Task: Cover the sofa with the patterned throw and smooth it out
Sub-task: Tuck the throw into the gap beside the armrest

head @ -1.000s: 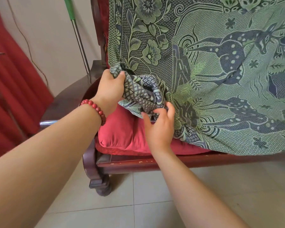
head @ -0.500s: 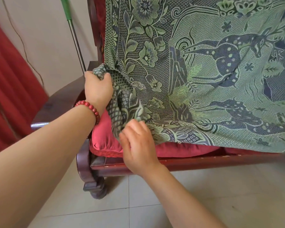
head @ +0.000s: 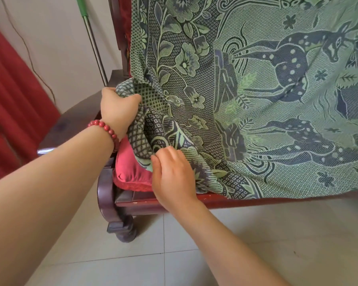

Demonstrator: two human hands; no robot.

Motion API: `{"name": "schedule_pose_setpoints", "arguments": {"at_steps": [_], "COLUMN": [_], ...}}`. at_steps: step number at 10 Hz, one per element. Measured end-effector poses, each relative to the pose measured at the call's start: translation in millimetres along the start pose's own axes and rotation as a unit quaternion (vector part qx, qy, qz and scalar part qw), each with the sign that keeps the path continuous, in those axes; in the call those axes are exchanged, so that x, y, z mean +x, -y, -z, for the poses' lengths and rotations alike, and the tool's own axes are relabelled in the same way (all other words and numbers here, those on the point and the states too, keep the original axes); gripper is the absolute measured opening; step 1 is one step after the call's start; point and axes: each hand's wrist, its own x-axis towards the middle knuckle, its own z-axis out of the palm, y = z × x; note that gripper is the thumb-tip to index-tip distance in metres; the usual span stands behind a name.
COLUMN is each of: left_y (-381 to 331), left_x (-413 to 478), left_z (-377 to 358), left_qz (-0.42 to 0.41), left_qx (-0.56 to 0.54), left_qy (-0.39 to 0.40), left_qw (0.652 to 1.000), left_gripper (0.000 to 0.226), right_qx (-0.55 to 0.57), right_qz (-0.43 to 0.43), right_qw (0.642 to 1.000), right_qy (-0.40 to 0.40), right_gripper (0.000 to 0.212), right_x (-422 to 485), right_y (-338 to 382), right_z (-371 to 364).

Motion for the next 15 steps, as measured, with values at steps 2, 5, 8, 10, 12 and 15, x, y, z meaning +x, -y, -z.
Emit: {"name": "schedule_pose_setpoints", "arguments": {"at_steps": [2, 5, 8, 10, 12, 15], "left_y": [-2, -12, -3, 2, 6, 15], "left_x": [-12, -17, -19, -18, -16, -16], "left_z": [6, 13, 21, 28, 37, 34], "left_qz": [-0.003, -0.002, 0.021, -0.011, -0.006, -0.027], "left_qx": [0.007, 0.060, 0.190, 0.338, 0.421, 0.458], "left_qy": [0.019, 0.033, 0.136, 0.210, 0.228, 0.158], "left_qw": [1.000, 0.998, 0.972, 0.917, 0.878, 0.874], "left_gripper": [0.054, 0.049, 0.035, 0.031, 0.055, 0.050], "right_qx": [-0.016, -0.033, -0.061, -0.156, -0.121, 0.069], "right_qz": [-0.036, 0.029, -0.042, 0.021, 0.149, 0.050], "right_qw": [0.999, 0.999, 0.997, 0.982, 0.935, 0.960], "right_qy": [-0.015, -0.026, -0.001, 0.104, 0.297, 0.266], "right_gripper": [0.036, 0.030, 0.021, 0.006, 0.020, 0.030], "right_x": [4, 1, -4, -11, -48, -47], "right_y": [-5, 15, 15, 42, 116, 76], "right_z": [4, 8, 5, 7, -11, -20]}}
